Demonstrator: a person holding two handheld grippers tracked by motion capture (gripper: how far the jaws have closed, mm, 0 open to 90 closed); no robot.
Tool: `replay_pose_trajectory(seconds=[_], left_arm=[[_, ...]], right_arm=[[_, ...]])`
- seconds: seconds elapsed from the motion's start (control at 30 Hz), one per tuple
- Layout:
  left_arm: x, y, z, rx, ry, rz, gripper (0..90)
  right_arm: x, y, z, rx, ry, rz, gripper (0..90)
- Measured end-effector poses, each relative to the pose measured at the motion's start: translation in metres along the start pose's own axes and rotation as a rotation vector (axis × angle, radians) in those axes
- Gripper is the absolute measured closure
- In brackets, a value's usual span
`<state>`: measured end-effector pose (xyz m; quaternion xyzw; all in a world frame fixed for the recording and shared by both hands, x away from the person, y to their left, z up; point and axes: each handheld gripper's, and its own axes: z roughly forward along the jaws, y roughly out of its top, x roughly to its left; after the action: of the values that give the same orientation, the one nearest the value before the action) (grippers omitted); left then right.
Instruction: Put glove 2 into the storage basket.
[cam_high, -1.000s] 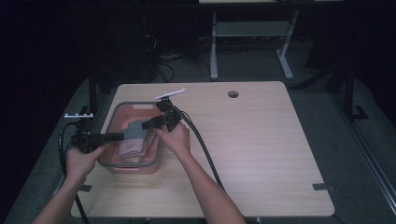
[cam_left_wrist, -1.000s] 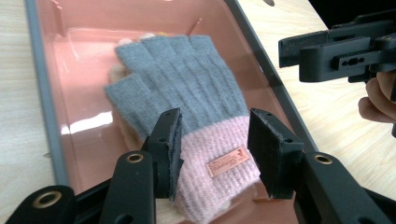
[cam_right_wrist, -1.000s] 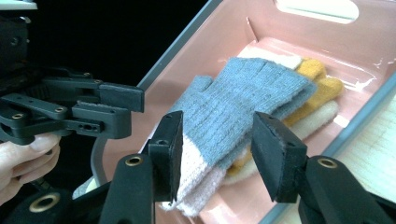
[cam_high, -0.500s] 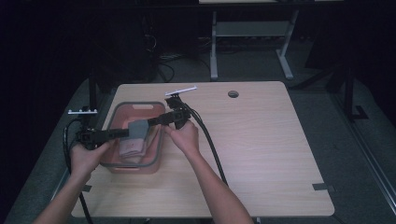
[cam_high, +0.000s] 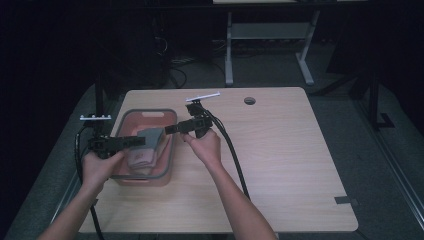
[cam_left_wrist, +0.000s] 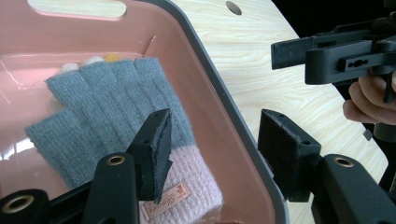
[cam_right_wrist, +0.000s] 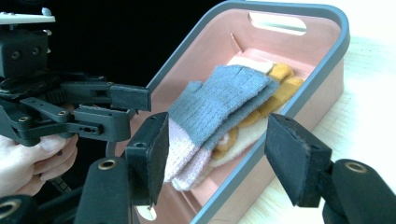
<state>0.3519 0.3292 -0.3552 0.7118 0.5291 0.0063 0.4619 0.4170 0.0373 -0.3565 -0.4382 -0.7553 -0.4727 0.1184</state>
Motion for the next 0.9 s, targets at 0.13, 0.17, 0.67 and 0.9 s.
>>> replay_pose_trajectory(seconds=[0.13,0.17,0.67,0.9], left_arm=[[-0.002,0.001,0.002,0.001,-0.005,0.002,42.5],[-0.002,0.001,0.003,-0.001,-0.007,0.003,42.1],[-0.023,0.007,0.016,0.008,-0.041,0.04,40.2],[-0.037,0.009,0.024,0.015,-0.066,0.063,39.7]], right_arm=[[-0.002,-0.001,-0.003,0.0,-0.002,0.002,39.6],[-0.003,-0.001,-0.004,-0.004,-0.003,0.001,39.6],[-0.019,-0.01,-0.035,-0.036,-0.021,0.022,38.7],[-0.027,-0.015,-0.051,-0.053,-0.022,0.036,38.4]])
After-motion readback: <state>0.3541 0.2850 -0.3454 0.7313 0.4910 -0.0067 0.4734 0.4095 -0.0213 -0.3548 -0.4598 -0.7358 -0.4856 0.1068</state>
